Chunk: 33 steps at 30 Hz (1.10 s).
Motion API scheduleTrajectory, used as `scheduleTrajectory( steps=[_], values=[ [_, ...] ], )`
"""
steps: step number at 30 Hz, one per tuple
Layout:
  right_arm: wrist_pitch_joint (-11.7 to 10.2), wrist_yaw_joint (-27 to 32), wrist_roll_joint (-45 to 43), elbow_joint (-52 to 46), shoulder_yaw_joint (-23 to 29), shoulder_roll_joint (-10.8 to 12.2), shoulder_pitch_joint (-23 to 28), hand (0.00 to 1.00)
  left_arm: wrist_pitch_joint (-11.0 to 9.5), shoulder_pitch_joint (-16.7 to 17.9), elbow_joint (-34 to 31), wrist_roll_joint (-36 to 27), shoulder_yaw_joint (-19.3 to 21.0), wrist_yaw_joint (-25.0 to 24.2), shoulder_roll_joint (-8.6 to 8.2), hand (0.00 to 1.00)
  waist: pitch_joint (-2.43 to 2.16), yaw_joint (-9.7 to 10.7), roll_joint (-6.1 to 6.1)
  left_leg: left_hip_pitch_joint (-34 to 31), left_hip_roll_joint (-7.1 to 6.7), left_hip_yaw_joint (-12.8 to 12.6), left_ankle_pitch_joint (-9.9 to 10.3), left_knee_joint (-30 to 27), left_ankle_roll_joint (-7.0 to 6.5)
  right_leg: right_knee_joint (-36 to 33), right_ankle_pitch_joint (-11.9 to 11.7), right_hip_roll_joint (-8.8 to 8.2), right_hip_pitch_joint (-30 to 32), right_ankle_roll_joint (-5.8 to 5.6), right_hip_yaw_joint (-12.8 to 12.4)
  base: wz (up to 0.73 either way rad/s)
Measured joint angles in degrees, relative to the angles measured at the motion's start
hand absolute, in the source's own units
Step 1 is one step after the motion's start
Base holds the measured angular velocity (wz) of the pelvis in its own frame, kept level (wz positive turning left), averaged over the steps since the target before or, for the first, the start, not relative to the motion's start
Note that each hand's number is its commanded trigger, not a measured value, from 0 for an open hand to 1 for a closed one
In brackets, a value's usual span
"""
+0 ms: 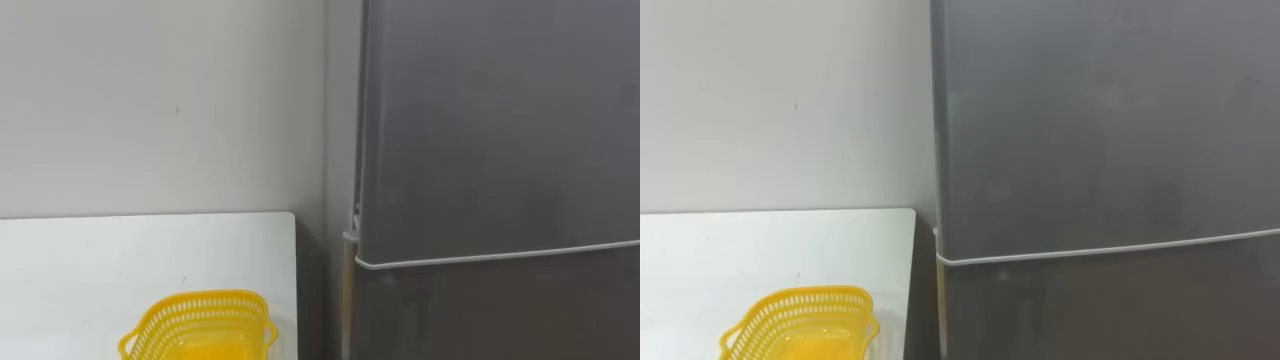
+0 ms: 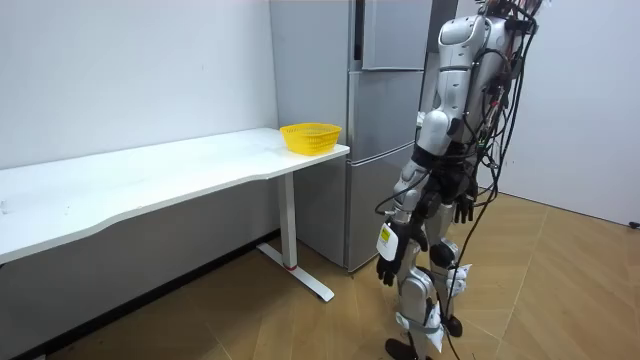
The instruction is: Retrieve from the upper fridge
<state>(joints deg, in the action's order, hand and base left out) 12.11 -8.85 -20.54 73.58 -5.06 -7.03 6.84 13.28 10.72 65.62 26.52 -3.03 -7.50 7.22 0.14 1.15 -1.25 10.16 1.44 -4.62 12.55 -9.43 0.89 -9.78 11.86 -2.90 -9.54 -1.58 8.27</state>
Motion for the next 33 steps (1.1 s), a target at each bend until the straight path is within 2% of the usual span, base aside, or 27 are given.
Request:
scheduleTrajectory(
  steps=[12, 18, 20, 25, 29, 33],
  values=[
    [0.4, 0.7, 0.2, 0.1, 0.3, 0.0, -0.1, 0.0, 0.6, 0.0, 0.8, -1.6, 0.4, -0.1, 0.06, 0.0, 0.05, 0.1, 0.2, 0.1, -0.01, 0.0, 0.1, 0.2, -0.07, 0.1, 0.0, 0.04, -0.4, -0.02, -0.1, 0.0],
    [0.8, 0.7, 0.7, 0.6, 0.7, 0.4, 0.1, 0.0, 0.9, 0.2, 1.3, -11.1, 0.7, 0.0, 0.05, 0.0, 0.05, 0.1, 0.41, -0.1, -0.04, 0.1, 0.1, 0.0, -0.1, 0.1, 0.0, -0.03, -0.4, -0.04, 0.6, 0.02],
    [1.7, 0.6, 0.7, 0.7, 0.7, 0.4, 0.0, 0.0, 1.5, 0.4, 1.4, -14.4, 1.9, 0.3, 0.02, 0.0, 0.03, 0.0, 0.61, 0.0, -0.01, 0.1, 0.4, -0.1, -0.06, 0.0, 0.3, -0.02, -0.3, -0.03, 0.4, 0.0],
    [1.8, 0.4, 1.4, 1.2, 0.9, 0.3, 0.1, 0.0, 1.5, 2.5, 1.3, -24.0, 4.9, 1.6, 0.05, 0.0, -0.01, 0.1, 0.7, -0.1, -0.02, 0.3, 0.5, -0.1, -0.06, 0.0, 0.4, -0.02, -0.4, -0.04, 0.8, 0.01],
    [1.8, 0.3, 2.0, 1.2, 2.7, 0.3, -0.1, 0.0, 1.8, 3.3, 1.3, -31.9, 5.7, 4.6, 0.05, 0.0, -0.12, 0.1, 0.88, -0.4, -0.1, 0.6, 0.5, -0.4, -0.06, -0.1, 0.4, -0.15, -0.5, -0.05, 1.3, 0.06],
    [1.5, 1.5, 2.1, 1.3, 3.0, 0.3, -0.8, 0.0, 2.0, 3.8, 1.3, -39.7, 7.8, 10.1, 0.03, 0.0, 0.06, -0.2, 0.88, -0.5, -0.08, 0.7, 0.5, -1.5, -0.06, -0.1, 0.4, -0.16, -0.7, -0.01, 1.4, 0.0]
  ],
)
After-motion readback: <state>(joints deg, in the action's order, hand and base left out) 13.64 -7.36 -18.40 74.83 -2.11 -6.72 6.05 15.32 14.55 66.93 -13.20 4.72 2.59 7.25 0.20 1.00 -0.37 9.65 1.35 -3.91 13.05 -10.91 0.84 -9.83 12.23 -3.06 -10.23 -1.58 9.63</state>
